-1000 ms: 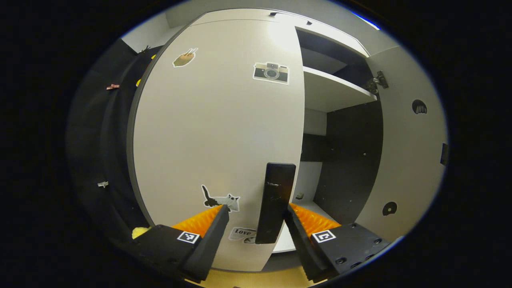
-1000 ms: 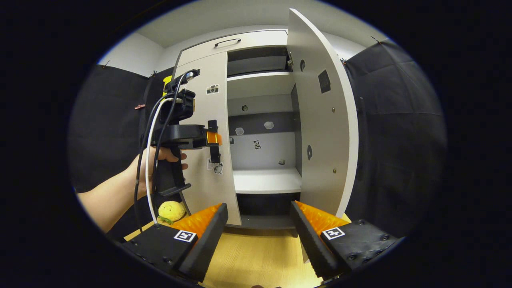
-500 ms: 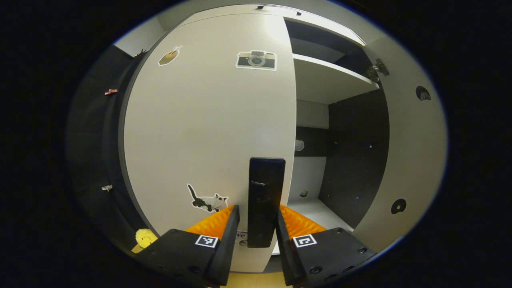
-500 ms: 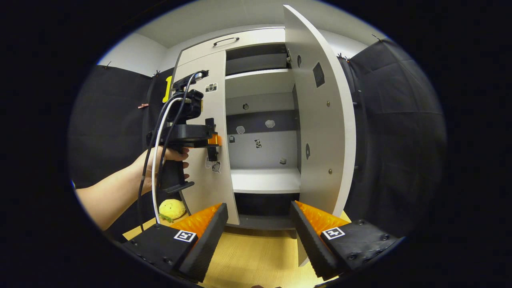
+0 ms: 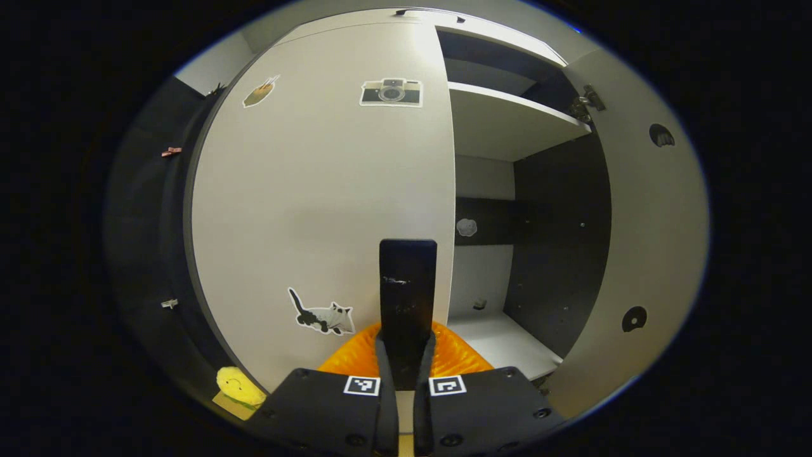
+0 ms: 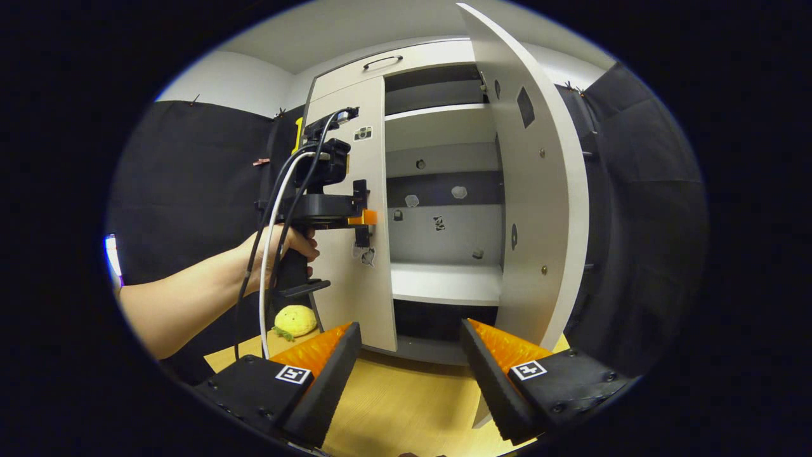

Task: Open the right door of the double-door shoe cabinet with the right hand, and open the left door with the left hand.

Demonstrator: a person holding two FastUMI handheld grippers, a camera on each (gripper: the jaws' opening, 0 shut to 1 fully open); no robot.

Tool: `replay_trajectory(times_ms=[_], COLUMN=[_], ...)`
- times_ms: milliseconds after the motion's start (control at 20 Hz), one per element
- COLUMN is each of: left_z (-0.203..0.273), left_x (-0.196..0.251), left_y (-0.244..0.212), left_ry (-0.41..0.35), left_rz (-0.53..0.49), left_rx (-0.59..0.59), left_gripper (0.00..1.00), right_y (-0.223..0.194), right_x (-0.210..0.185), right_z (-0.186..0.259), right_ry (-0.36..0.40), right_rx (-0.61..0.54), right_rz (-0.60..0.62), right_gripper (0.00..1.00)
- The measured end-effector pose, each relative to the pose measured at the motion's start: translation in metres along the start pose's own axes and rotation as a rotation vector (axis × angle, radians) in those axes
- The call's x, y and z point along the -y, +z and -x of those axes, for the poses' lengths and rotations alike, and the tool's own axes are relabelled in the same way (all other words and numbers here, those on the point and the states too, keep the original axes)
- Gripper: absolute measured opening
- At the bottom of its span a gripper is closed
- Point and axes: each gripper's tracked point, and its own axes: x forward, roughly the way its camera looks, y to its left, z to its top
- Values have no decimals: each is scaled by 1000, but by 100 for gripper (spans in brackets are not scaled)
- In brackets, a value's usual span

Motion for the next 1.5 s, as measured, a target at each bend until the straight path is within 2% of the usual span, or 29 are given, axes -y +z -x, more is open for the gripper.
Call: replay_trajectory(times_ms=[150,300,550,800,1100,1350,1500], left_z=[0,1,22,57,100,141,164], left_x=[-1,-2,-6,-37,-74,-110,-149], left_y=[0,-1,-3,-9,-8,-15,-17], left_ry=[33,51,22,-14,-78,-91,-46], left_rz=[24,27,38,70,86,95,60], left_rx=[-1,-5,13,19,13,33,60], left_gripper=[11,11,11,11,11,11,11], right_y=[-10,-24,-16,-21,-2,-6,-4], right_x=[4,6,20,2,-11,-33,-48], right_z=[6,6,6,16,42,64,66], right_ry=[41,39,-68,-191,-348,-412,-419], right_rx=[-27,-82,-75,-101,-32,-9,3], right_rz=[-24,-83,-115,-135,-142,-148,-129], right_gripper=[98,98,98,98,98,98,98])
